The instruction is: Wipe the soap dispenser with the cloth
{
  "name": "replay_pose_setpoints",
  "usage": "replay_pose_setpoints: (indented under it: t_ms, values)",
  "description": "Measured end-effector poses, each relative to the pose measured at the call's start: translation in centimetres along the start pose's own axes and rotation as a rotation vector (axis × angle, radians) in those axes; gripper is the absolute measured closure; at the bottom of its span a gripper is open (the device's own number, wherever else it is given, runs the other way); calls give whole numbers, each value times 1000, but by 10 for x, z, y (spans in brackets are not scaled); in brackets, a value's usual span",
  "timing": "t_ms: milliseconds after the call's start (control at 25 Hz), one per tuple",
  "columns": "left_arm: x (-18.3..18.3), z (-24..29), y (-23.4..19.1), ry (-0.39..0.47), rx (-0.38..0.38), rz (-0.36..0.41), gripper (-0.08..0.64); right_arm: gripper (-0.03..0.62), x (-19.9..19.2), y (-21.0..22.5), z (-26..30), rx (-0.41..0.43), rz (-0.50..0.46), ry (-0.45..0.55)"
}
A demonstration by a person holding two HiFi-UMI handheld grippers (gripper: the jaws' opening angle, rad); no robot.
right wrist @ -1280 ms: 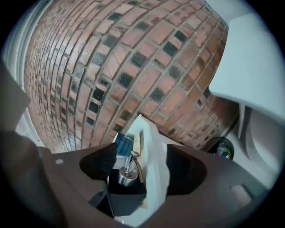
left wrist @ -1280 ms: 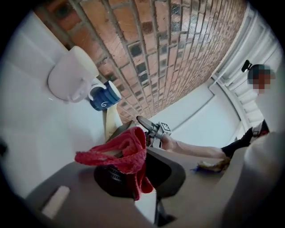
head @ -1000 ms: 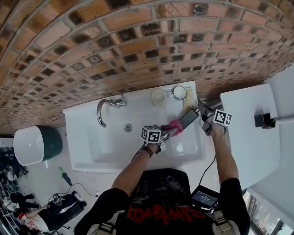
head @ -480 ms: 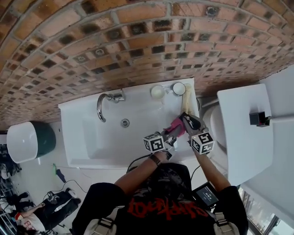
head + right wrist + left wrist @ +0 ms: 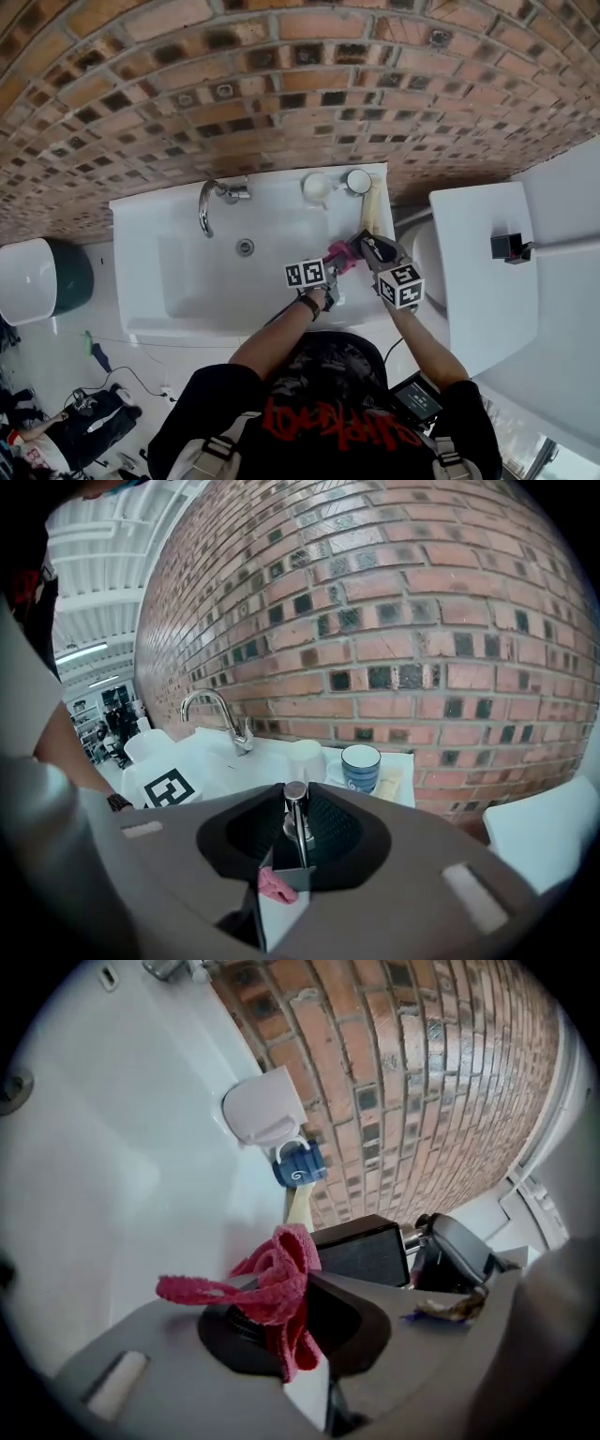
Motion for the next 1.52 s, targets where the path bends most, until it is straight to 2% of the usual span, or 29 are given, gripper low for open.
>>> replay_pose_setpoints:
  t_ms: [160,240,280,320,360,480,520,560,680,760,800,880,960,1120,1240,1360,1520]
  values:
    - [4,-4,-3,-69,55,-25,512,522,1,-1,0,15,-9,-23]
    - [10,-20,4,-43,72,-20,512,515,1,0,-1,52,-9,-43]
    - [15,-32,11,-7,55,-13,512,509,3,0,-3,73,-17,-35]
    - [22,-46,20,35,19,-10,512,488,7,0,-7,93,-33,-6]
    - [27,-63,30,74,-33,-18,512,432,11,-1,-14,110,-51,39]
    - [36,-125,73,166,-210,-132,512,416,27,-6,-55,136,-79,181]
    - [40,-149,85,171,-227,-94,512,431,32,-10,-74,143,-88,219]
    - [46,-172,100,164,-231,28,512,467,38,-14,-92,154,-98,250]
    - [63,-219,173,127,-220,496,512,590,45,-31,-142,222,-109,318]
    - [62,-238,212,109,-125,741,512,591,39,-44,-166,264,-68,354]
    - [60,-243,226,106,-64,829,512,592,34,-50,-175,274,-46,369]
    - [56,-237,241,125,36,938,512,592,27,-57,-181,275,-37,398]
    - [53,-213,250,160,83,988,512,592,27,-57,-177,271,-42,426]
    - [29,-194,264,131,58,1007,512,592,10,-83,-172,278,34,440]
    - [14,-206,269,119,40,1041,512,592,-9,-115,-171,309,9,414]
    - [-11,-223,283,143,-9,1031,511,592,-29,-143,-191,305,-42,373]
    - [-48,-274,301,191,-20,1012,512,592,-46,-194,-224,297,-83,407]
Point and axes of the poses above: the fingertips, and each gripper's own axes: z forward along the fingers, y to its right, x out of its top, the point moved 6 cm from there along -z, backward along the fingers, and after that the axes turned 15 degrees about z, right-handed, at the moved point
